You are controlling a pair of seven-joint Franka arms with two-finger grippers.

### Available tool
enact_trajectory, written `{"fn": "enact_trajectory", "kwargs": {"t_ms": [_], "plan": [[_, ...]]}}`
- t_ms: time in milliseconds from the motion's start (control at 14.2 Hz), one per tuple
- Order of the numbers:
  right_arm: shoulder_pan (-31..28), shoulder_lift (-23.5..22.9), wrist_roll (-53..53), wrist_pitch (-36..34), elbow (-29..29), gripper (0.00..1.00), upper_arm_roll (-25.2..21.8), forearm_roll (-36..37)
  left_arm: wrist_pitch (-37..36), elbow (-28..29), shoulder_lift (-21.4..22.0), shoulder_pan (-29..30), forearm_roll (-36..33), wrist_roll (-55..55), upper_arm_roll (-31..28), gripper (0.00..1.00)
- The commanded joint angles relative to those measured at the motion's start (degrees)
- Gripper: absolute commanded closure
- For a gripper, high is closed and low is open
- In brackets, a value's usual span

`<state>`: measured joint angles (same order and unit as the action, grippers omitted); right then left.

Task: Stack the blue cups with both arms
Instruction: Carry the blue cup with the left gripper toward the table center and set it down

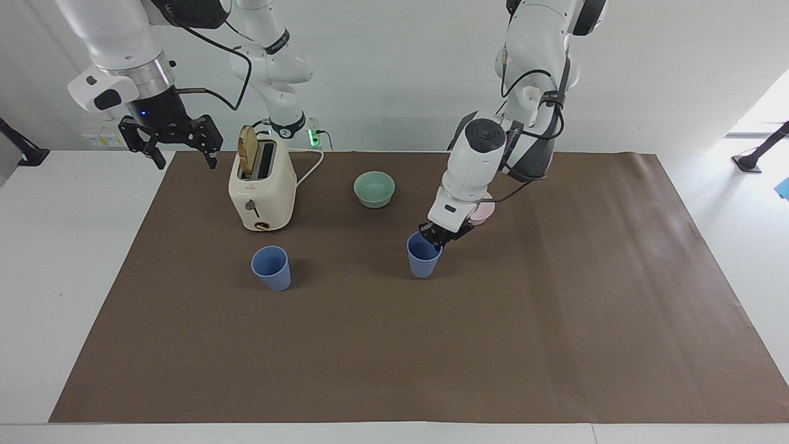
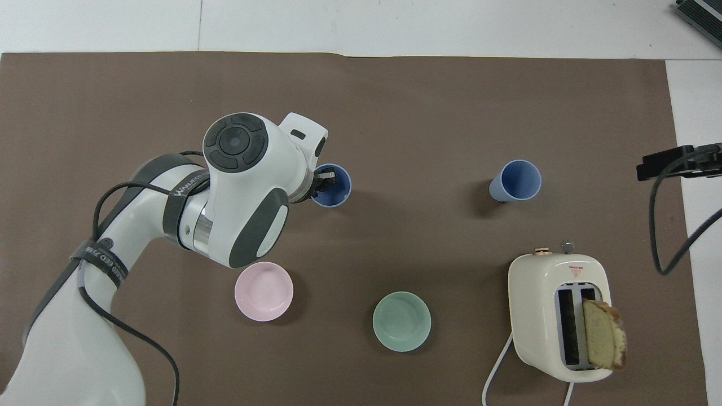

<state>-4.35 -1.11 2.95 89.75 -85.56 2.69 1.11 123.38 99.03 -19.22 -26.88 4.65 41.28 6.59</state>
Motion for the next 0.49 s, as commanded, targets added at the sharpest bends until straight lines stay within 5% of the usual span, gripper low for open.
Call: {"fn": "enact_trajectory", "kwargs": {"t_ms": [0, 211, 281, 351, 421], "plan": [[-0.83, 1.37, -0.75, -0.01, -1.36, 0.00, 0.57, -1.11, 2.13, 1.95, -0.12, -2.03, -0.69, 0.56, -1.14, 1.00], [-0.83, 1.37, -0.75, -0.01, -1.36, 0.00, 0.57, -1.11, 3.36, 1.43, -0.64, -2.12, -0.69, 0.56, -1.22, 1.00], [-0.83, 1.28, -0.75, -0.01, -1.36, 0.00, 0.57, -1.11, 3.45, 1.25, -0.91, -1.95, -0.69, 0.56, -1.23, 0.64], [-0.83, 1.37, -0.75, -0.01, -1.36, 0.00, 0.57, -1.11, 3.62, 1.07, -1.17, -1.77, -0.86, 0.47, -1.31, 0.01], [-0.83, 1.37, -0.75, -0.01, -1.36, 0.00, 0.57, -1.11, 3.19, 0.72, -0.91, -1.60, -2.43, 0.21, -1.66, 0.00]]}}
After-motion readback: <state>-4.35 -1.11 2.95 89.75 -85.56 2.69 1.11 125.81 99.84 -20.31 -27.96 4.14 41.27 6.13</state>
